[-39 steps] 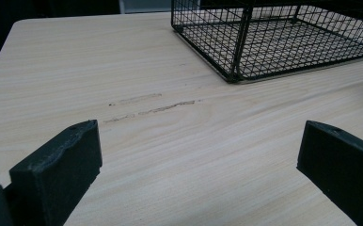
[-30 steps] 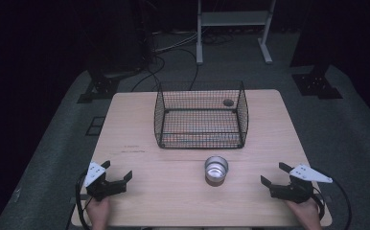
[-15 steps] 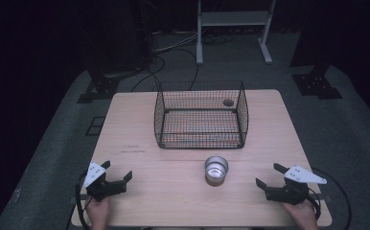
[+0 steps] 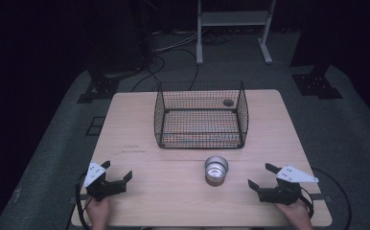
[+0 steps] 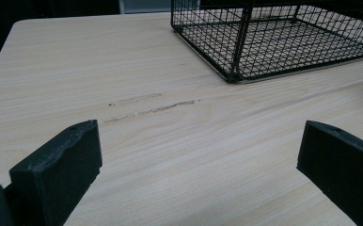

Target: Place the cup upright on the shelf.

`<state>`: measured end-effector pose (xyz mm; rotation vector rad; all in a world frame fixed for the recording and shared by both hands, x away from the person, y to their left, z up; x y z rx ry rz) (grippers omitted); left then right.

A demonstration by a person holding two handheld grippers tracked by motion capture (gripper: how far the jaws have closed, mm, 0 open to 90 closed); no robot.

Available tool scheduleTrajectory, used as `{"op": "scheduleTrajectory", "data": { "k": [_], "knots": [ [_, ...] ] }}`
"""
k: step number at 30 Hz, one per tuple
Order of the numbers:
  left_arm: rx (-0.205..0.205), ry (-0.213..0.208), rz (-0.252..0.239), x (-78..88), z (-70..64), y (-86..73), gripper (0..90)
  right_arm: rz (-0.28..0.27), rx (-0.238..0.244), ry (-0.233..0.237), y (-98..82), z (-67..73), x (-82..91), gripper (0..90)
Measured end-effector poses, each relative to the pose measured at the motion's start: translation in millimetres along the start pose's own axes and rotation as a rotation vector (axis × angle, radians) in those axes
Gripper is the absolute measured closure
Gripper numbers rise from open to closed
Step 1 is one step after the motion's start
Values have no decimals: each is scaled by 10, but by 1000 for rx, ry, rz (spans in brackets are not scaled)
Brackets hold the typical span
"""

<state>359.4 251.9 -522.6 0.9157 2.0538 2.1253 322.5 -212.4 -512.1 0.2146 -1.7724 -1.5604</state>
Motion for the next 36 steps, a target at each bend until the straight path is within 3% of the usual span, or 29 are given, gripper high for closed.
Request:
{"op": "scheduleTrajectory", "data": {
  "k": [12,19,26,36],
  "knots": [
    [1,1,-2,2,1,1,0,16,57,55,61,266,-78,85],
    [2,1,-1,2,2,-1,0,19,62,66,93,318,-90,86],
    [1,4,-3,4,2,-1,0,30,99,58,120,376,-143,86],
    [1,3,-3,4,2,-1,0,58,116,98,135,515,-241,85]
  ]
}}
Point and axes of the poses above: each handheld gripper's, and its own axes: x roughly backward along the jaws, y roughly out of its top, z roughly to its left, the point moved 10 cm from there along -x, roughly forward along the jaws, and after that the axes turned 1 degree about x, right-handed, at the moved point
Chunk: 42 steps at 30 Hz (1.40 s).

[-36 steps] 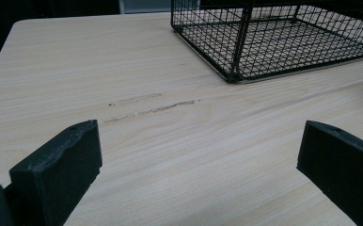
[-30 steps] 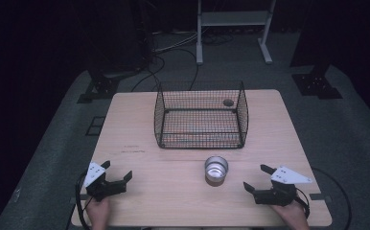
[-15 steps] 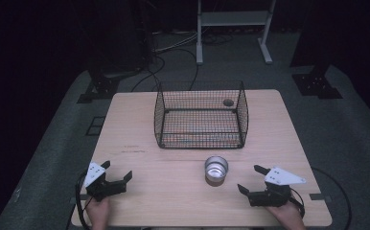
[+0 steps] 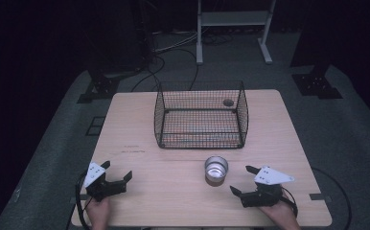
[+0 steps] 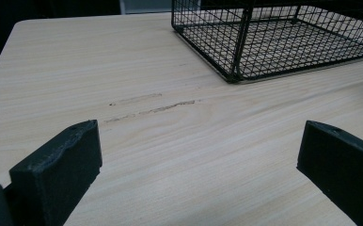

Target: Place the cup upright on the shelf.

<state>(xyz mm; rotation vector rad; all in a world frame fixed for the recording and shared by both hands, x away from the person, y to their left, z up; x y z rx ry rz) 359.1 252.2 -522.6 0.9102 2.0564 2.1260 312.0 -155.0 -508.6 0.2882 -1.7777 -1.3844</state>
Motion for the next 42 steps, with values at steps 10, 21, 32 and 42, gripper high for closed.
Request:
{"op": "scheduleTrajectory", "data": {
  "k": [10,21,32,42],
  "knots": [
    [-5,-1,-1,1,-9,-1,0,26,-5,14,4,35,-90,85],
    [-3,-2,-4,7,-4,2,0,58,-20,57,19,104,-259,82],
    [1,0,-6,9,-2,3,0,98,-29,66,59,95,-441,30],
    [-3,-1,-6,10,-6,3,0,124,-15,46,76,83,-601,28]
  ]
}}
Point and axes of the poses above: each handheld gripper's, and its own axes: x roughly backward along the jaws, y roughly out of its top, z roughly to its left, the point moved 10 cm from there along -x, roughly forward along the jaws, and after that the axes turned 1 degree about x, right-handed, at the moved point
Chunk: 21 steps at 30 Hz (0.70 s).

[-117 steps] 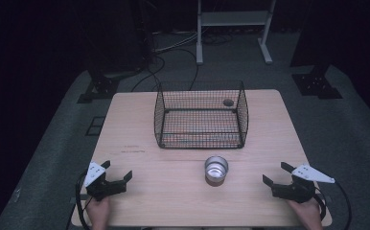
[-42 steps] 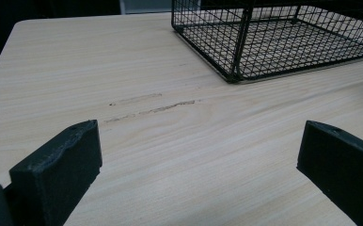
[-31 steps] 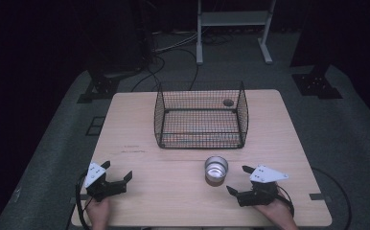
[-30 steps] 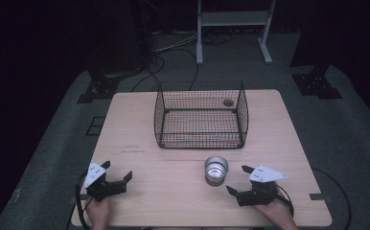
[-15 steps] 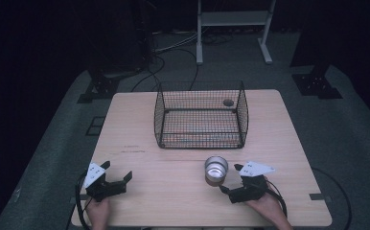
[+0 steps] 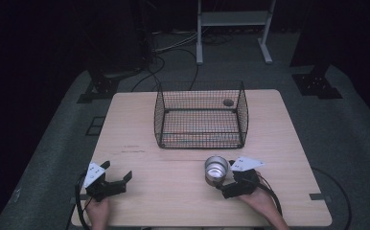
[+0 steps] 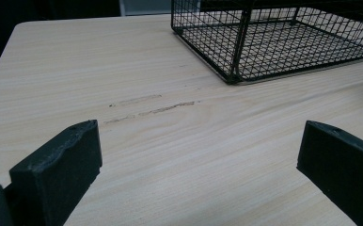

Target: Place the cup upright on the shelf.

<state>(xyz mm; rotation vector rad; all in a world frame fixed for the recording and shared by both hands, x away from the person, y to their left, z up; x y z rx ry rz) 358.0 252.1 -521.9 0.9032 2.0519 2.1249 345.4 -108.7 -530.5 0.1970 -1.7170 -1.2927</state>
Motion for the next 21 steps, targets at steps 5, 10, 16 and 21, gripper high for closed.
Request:
{"op": "scheduleTrajectory", "data": {
  "k": [5,10,16,21],
  "knots": [
    [4,0,-1,-2,1,1,0,-17,-12,7,53,-6,-57,29],
    [-3,-1,1,-1,-4,-2,0,-22,-13,20,139,31,-94,54],
    [1,-1,-2,0,-2,1,0,-23,-16,27,168,22,-130,110],
    [2,-1,-2,0,-1,1,0,-28,-1,30,175,38,-133,164]
  ]
}}
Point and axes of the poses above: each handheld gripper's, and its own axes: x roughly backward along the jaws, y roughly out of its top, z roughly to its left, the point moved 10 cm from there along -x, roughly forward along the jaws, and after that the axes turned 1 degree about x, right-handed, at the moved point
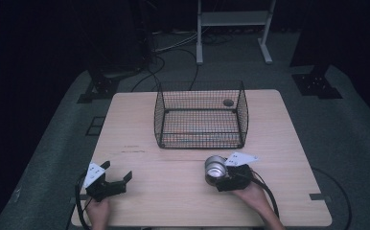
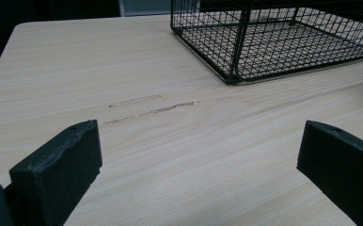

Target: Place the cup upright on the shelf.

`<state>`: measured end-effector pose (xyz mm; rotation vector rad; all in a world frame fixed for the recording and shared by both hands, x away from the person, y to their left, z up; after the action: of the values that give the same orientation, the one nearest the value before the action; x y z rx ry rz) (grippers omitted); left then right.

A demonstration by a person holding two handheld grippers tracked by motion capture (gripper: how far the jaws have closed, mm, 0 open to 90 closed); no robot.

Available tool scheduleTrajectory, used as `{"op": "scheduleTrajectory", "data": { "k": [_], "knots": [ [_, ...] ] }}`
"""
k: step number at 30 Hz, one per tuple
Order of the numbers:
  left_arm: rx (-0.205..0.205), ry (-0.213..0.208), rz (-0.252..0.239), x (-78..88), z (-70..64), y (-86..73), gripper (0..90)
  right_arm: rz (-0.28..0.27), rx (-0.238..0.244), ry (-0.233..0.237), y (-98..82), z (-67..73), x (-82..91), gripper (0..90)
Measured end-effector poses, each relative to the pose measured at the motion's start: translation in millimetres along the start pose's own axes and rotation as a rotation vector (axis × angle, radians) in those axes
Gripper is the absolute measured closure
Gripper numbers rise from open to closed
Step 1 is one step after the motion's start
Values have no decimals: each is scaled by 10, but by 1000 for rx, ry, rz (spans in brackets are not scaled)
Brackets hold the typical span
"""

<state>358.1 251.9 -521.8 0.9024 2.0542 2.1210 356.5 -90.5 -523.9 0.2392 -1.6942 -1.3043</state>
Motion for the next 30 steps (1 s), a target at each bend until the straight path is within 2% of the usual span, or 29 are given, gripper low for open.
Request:
{"op": "scheduleTrajectory", "data": {
  "k": [3,6,12,22,27,30],
  "knots": [
    [-3,0,2,2,-4,-2,0,-1,7,-8,3,-8,10,174],
    [-2,0,2,0,-4,-2,0,-7,-18,16,15,-19,26,177],
    [-6,2,3,-1,-6,-4,0,-20,-34,36,74,-38,114,177],
    [-3,3,3,4,-3,-4,0,-35,-49,73,334,-91,326,178],
    [-2,4,3,3,0,-5,0,-21,-38,68,393,-122,369,178],
    [-4,2,0,2,-6,-3,0,-26,-40,95,474,-122,422,178]
  ]
}}
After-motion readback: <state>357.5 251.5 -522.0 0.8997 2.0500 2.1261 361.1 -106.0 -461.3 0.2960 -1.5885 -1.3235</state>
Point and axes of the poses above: each handheld gripper's, and its own axes: x roughly backward along the jaws, y roughly out of its top, z roughly to its left, the point moved 10 cm from there along -x, roughly forward along the jaws, and after that the axes turned 1 degree about x, right-handed, at the moved point
